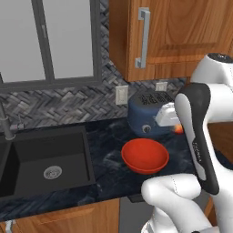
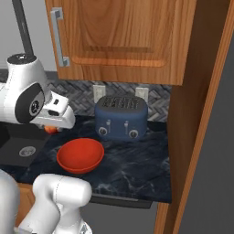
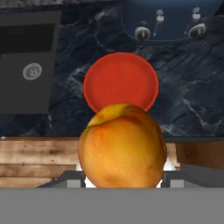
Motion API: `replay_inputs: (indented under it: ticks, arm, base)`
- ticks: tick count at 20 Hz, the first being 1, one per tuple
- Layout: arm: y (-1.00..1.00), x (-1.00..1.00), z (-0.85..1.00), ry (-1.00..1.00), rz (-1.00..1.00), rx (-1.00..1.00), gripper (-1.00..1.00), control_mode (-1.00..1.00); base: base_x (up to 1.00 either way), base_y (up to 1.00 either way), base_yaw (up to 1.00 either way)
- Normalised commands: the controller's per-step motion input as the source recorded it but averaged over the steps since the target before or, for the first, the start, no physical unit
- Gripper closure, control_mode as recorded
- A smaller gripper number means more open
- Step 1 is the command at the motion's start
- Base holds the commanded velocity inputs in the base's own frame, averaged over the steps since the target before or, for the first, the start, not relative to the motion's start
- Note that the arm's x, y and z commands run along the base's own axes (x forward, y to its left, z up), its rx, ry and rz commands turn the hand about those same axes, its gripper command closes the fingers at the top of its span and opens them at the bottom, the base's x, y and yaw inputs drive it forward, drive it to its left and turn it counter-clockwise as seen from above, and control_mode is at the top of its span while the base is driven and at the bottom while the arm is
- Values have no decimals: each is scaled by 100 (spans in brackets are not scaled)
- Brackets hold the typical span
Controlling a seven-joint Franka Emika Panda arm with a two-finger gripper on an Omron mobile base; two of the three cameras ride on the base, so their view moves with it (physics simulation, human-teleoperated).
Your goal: Take the peach, mango, and chicken drumstick from the freezer and place them in the bowl on the counter.
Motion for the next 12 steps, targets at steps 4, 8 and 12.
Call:
replay_inputs:
  ticks: [4,8,12]
  arm:
    - [-3,1,-51,15,0,-1,100,-100]
    - [0,3,-38,14,0,0,100,-100]
    - [0,25,-27,0,0,0,100,-100]
  base:
    - [0,0,0]
    - [0,0,0]
    - [0,0,0]
